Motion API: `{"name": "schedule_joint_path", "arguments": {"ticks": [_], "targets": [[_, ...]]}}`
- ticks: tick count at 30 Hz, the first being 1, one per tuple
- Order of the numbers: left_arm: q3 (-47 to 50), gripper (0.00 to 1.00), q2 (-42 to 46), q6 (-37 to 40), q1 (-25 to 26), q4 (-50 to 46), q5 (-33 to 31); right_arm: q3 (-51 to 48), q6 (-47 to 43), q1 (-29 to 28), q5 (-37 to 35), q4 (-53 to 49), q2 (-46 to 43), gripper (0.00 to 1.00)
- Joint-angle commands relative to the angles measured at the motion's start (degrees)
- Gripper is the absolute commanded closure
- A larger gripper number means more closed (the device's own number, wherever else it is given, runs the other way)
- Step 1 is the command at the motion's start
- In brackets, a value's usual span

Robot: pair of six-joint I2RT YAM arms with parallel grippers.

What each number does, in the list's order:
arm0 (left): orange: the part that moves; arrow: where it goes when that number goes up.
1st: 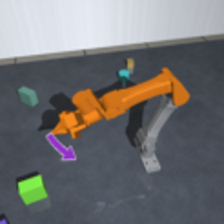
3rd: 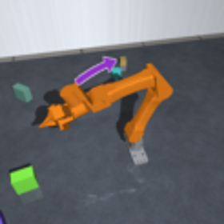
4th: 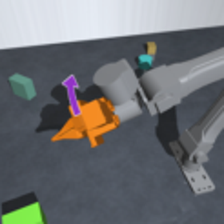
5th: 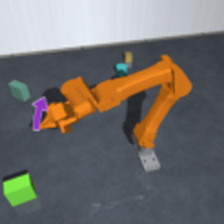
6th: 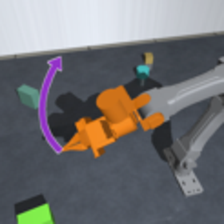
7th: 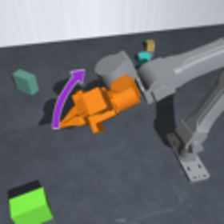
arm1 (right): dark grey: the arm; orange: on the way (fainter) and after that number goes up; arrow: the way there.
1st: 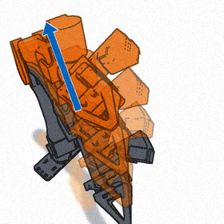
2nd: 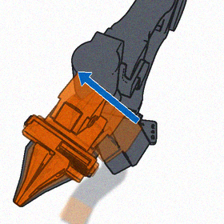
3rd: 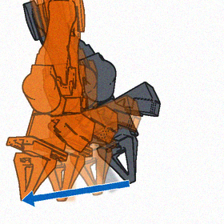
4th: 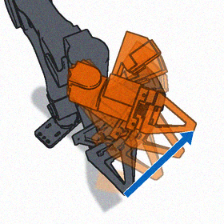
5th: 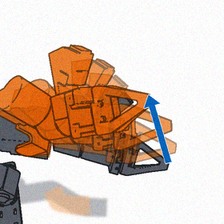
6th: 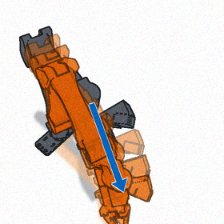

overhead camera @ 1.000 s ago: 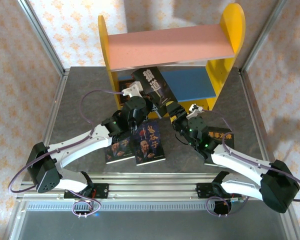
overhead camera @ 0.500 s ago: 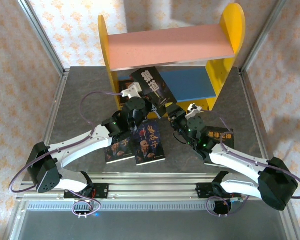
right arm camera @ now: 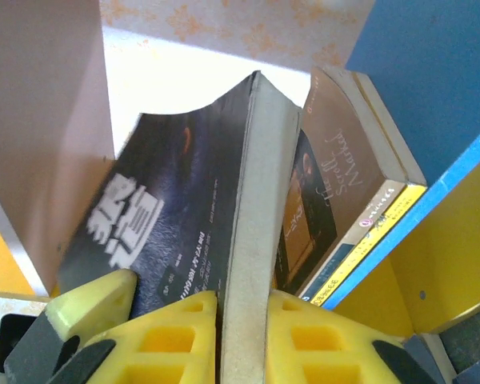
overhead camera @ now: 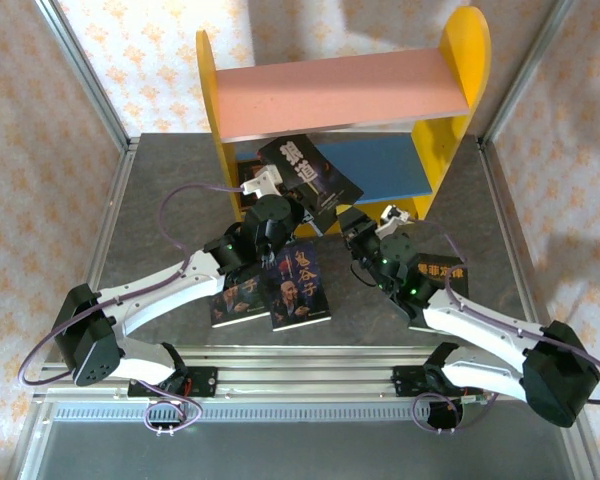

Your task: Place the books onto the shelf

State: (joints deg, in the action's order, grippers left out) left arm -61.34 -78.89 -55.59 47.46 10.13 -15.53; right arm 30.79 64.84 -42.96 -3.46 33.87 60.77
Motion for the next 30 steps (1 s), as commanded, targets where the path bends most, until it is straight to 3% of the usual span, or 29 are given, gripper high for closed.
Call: {"name": "schedule_joint_path", "arguments": {"ticks": [1,7,19,30], "targets": [[-0.3,0.7,1.5,0.9,-0.1,3.3,-1.8,2.2,-2.7,1.3,1.6,1.3,-0.9,0.84],[-1.1,0.59,1.3,2.1,-0.1,1.7,-2.0,2.0,-1.5,5.1,6.3,6.8,1.6,0.87],[-1.6,0.56,2.4,4.3,-1.1,-1.9,-3.3,6.2,-0.2,11.3,19.3,15.7,9.9,0.89],[-3.9,0.5,5.8,11.3,-2.9,-13.2,-3.8,12.9,-6.1,16.3,30.4,11.5,14.6,0.9]]}}
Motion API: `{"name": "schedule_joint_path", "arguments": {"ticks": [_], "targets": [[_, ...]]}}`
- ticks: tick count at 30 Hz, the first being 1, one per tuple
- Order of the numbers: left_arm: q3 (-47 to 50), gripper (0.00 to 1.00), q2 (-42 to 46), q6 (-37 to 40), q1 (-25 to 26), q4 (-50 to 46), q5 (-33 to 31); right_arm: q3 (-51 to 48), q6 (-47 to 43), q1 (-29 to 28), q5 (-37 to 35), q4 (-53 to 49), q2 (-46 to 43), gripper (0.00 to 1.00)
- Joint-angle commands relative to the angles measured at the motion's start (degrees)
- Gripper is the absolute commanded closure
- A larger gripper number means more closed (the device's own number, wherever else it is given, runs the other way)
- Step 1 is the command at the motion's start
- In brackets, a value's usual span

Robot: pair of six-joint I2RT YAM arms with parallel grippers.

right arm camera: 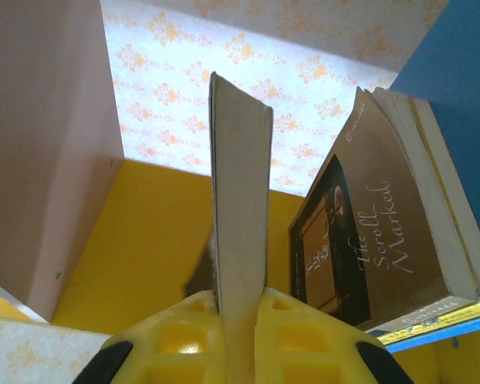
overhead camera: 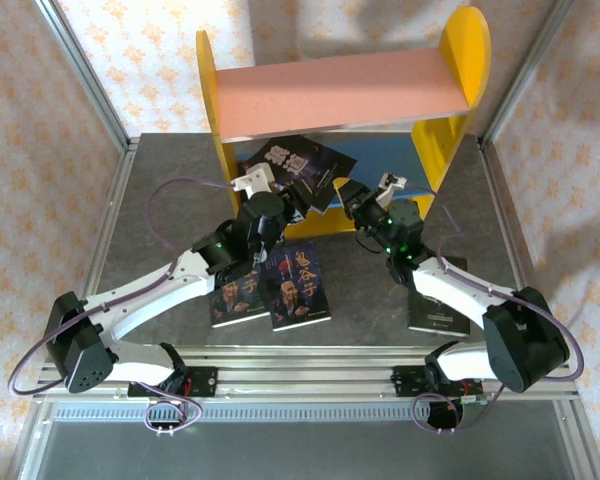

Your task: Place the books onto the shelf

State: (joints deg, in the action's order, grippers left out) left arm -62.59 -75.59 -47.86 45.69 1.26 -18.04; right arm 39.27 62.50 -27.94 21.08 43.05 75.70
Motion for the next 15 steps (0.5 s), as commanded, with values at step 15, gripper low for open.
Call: {"name": "schedule_joint_path", "arguments": {"ticks": [15], "targets": [[-3.9,0.49,6.1,9.2,-2.9,-14.5,-1.4,17.8,-23.3,6.4,22.0,-20.7,1.3,0.92]]}}
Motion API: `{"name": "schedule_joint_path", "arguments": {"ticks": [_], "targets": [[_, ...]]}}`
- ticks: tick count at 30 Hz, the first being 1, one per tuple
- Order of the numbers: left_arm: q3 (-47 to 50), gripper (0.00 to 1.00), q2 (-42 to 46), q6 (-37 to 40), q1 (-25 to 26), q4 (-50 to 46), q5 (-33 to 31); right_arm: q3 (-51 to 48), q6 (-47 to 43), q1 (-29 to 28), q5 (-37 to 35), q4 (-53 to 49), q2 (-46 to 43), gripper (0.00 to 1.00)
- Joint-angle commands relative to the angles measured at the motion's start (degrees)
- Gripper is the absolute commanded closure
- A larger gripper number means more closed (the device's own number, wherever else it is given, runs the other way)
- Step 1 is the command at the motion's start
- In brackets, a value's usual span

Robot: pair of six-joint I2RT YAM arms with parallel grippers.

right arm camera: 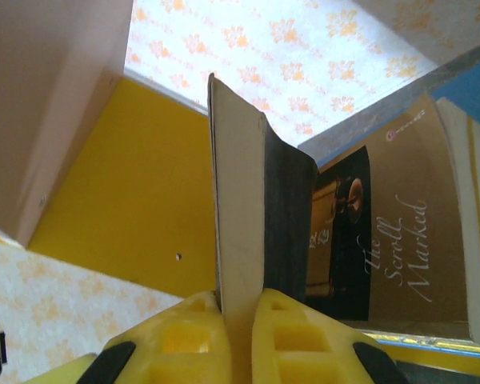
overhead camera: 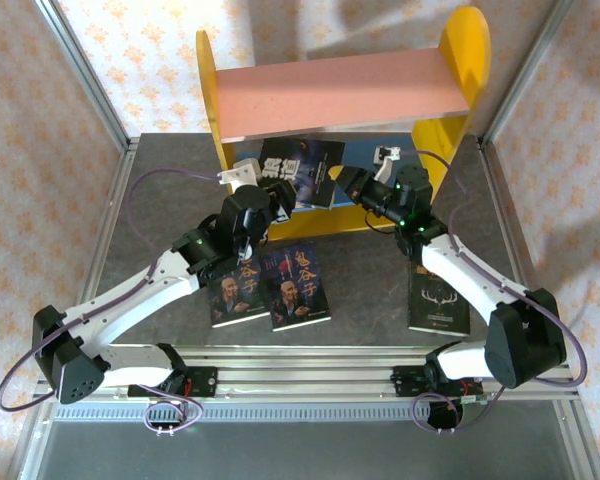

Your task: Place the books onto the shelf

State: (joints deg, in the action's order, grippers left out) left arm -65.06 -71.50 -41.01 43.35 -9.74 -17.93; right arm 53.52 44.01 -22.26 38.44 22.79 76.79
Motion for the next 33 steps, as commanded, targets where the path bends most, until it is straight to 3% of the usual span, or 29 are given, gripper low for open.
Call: {"name": "schedule_joint_path", "arguments": {"ticks": [1,18,33], "targets": [[-1.4,0.49,2.3,2.5,-0.6,-3.9,-1.7,4.1,-5.3,1.0,5.2,-0.8,0.6,0.92],[0.8,0.49,4.3,3.4,-0.7,-4.9,-1.3,11.4,-6.7,2.9,16.6,1.3,13.5,0.92],[1.6,0.49,4.3,3.3,-0.8,-4.9,-1.4,18.9,-16.4,2.9,11.8,-14.1,18.6,0.86]]}}
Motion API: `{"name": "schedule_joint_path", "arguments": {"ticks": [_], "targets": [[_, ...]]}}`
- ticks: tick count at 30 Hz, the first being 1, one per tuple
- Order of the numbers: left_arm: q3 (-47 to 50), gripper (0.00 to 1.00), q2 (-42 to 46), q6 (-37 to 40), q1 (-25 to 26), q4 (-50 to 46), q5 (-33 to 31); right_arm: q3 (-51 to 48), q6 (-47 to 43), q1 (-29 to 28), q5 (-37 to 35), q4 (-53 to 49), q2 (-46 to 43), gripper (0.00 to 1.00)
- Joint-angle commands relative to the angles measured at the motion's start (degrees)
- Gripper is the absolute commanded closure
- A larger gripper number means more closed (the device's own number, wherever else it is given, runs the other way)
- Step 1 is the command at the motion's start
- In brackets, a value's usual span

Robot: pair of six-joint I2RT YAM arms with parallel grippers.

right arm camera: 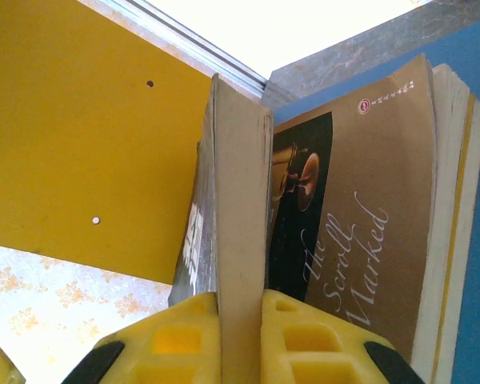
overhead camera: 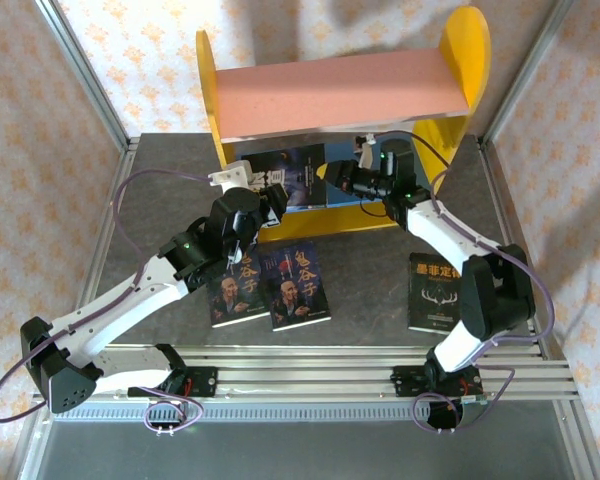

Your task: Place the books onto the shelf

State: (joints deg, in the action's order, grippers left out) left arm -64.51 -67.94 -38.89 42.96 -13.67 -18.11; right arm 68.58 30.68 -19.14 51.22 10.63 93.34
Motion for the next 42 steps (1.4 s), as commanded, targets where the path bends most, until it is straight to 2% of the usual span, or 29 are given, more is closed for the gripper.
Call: {"name": "schedule_joint_path", "arguments": {"ticks": [1,7,14,19,26,29,35,42], "targets": [[1.1,0.49,0.7,1.1,-0.4,-0.8,-1.2,4.4,-3.5,-0.2,-1.2,-2.7,2.4,0.86],[1.4,0.49,0.1,1.2,-0.5,-0.6,-0.4,7.5,-7.0,-0.1,-4.1,-8.2,4.5,0.81],[-0.2,0.47,-1.8,1.8,-0.5,-2.4,1.5,8.2,-10.1,-0.1,-9.2,-14.5,4.0,0.6],[-4.3,0.44,-5.9,2.7,-0.4,-7.4,3.6,7.4,-11.9,-0.7,-14.6,-20.0,1.3,0.5],[-5.9,0.43,-10.0,2.6,-0.5,-10.1,5.1,4.6,-12.8,-3.1,-18.8,-22.1,-1.9,0.52],[-6.2,0.43,-11.0,2.6,-0.5,-10.8,5.3,5.2,-13.0,-4.0,-19.4,-22.8,-1.7,0.57],[-6.5,0.41,-13.3,3.0,-0.9,-11.5,7.7,7.4,-13.5,-5.0,-21.3,-24.7,0.2,0.59],[-6.0,0.41,-15.1,2.8,-2.2,-10.5,10.7,7.8,-13.7,-5.5,-20.7,-24.5,0.5,0.63]]}}
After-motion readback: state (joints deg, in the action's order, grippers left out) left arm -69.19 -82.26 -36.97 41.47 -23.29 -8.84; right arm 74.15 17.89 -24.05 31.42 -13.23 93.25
